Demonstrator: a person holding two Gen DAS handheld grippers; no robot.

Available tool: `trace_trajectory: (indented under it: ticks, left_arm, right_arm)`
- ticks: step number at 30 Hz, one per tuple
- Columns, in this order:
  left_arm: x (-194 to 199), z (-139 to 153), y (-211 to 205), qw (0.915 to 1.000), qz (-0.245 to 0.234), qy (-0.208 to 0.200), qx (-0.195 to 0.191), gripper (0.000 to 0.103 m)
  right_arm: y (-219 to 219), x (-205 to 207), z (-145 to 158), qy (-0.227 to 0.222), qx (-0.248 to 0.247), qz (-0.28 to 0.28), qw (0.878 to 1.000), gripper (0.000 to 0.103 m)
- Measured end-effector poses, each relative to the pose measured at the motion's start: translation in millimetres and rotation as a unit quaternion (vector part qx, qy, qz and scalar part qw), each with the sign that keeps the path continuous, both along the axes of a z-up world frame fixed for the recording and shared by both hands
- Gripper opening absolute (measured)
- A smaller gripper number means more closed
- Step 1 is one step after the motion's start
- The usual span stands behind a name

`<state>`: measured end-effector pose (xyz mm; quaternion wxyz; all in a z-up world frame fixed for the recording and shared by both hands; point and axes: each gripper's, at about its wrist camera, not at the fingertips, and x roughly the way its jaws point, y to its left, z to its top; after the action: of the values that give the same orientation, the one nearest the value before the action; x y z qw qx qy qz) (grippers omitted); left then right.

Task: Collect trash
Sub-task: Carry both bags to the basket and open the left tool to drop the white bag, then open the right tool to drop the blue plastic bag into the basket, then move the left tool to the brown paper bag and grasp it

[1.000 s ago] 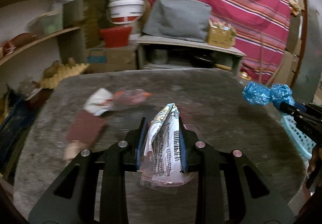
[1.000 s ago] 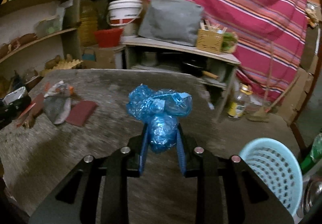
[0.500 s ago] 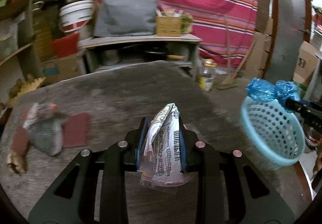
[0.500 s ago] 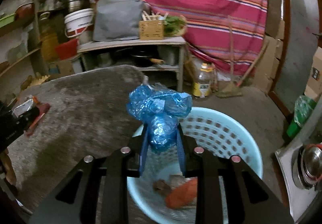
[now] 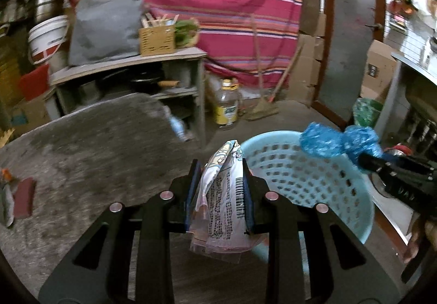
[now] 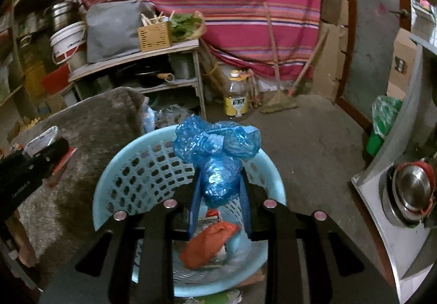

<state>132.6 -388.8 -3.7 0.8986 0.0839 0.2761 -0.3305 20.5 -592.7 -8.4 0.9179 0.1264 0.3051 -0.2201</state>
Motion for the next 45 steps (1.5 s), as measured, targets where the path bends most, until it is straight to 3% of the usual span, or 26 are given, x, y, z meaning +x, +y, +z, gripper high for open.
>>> trace_trajectory:
  ticks: [6, 8, 10, 14, 16, 21, 23, 25, 26, 30, 33, 36, 45]
  left_arm:
    - [-11, 2, -40, 0.9993, -0.035, 0.01, -0.013, 0.028]
    - [-9, 1, -46, 0.999, -0.039, 0.017, -0.015, 0.033]
    - [-6, 3, -49, 0.9991, -0.035, 0.016, -0.014, 0.047]
    - [-4, 9, -43, 0.9993, -0.027, 0.014, -0.022, 0.062]
    - [-1, 12, -36, 0.9996, -0.013, 0.009, -0.024, 0.079]
    - [2, 15, -12, 0.9998, 0.014, -0.01, -0.014, 0.092]
    - [3, 18, 2, 0.9995, 0.024, -0.016, -0.011, 0.097]
    - [5, 20, 17, 0.999, 0.036, -0.022, -0.012, 0.098]
    - [5, 22, 24, 0.9988, 0.042, -0.024, -0.011, 0.098]
    - [13, 27, 67, 0.9974, 0.068, -0.022, -0.008, 0.098]
    - [21, 25, 103, 0.9961, 0.087, -0.014, -0.011, 0.098]
    - [29, 20, 147, 0.9926, 0.12, -0.017, -0.001, 0.098]
    - [62, 15, 287, 0.9708, 0.235, -0.034, 0.035, 0.098]
  right_arm:
    - [-9, -2, -4, -0.007, 0.016, -0.008, 1.0, 0.026]
    - [-9, -3, -4, -0.008, 0.018, -0.008, 1.0, 0.026]
    - [-9, -3, -4, -0.008, 0.019, -0.009, 1.0, 0.026]
    - [-10, -3, -5, -0.006, 0.024, -0.009, 1.0, 0.026]
    - [-8, -1, -6, -0.003, 0.024, -0.006, 1.0, 0.026]
    - [1, 11, -9, 0.007, 0.027, 0.007, 1.0, 0.029]
    - [6, 19, -12, 0.016, 0.028, 0.009, 0.999, 0.031]
    - [13, 26, -13, 0.022, 0.017, -0.002, 1.0, 0.074]
    - [16, 29, -13, 0.024, 0.01, -0.007, 1.0, 0.078]
    - [31, 40, -11, 0.032, 0.004, -0.009, 0.999, 0.08]
    - [49, 45, -3, 0.023, -0.017, -0.011, 1.0, 0.092]
    - [69, 53, 4, 0.013, -0.027, 0.001, 1.0, 0.093]
    - [151, 98, 18, -0.025, -0.014, 0.057, 0.998, 0.098]
